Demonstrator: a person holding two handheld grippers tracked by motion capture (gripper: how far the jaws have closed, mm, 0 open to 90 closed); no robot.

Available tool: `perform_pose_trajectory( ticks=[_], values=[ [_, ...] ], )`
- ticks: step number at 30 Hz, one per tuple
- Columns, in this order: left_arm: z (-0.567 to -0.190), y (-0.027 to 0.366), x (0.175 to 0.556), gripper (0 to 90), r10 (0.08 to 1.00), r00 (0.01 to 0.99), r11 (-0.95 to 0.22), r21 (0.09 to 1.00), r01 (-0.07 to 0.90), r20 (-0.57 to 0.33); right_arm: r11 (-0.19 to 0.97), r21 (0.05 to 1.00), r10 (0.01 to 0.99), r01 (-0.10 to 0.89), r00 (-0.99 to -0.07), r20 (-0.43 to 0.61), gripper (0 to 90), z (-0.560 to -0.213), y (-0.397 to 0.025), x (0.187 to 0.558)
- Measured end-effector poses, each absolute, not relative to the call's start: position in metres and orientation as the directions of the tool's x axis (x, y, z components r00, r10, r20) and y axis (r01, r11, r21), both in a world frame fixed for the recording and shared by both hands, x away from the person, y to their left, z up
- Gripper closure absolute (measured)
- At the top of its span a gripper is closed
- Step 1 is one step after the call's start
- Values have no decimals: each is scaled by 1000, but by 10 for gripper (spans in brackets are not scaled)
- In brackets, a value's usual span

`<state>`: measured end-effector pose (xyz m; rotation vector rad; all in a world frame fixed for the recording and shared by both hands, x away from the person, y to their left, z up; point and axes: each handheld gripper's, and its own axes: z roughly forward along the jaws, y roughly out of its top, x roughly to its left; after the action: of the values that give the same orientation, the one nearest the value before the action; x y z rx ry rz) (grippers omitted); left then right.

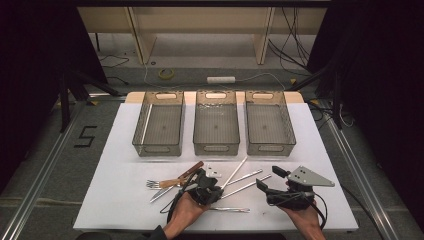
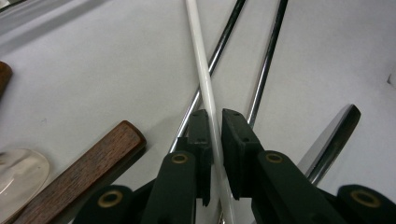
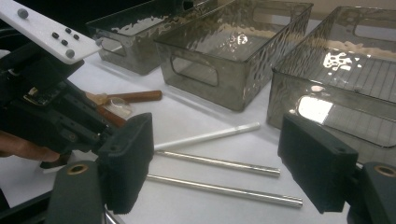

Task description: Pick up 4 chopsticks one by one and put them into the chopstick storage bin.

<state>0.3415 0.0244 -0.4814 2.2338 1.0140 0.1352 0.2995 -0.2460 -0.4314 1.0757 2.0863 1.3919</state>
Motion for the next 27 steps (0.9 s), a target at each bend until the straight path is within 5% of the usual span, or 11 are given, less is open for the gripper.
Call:
perform_pose_trajectory(
  ticks=[27],
  values=[
    [-470,32,344,848,678,710,-452,654,606,-190,202,907,781,370,-619,79,279,-431,-247,299]
  ],
)
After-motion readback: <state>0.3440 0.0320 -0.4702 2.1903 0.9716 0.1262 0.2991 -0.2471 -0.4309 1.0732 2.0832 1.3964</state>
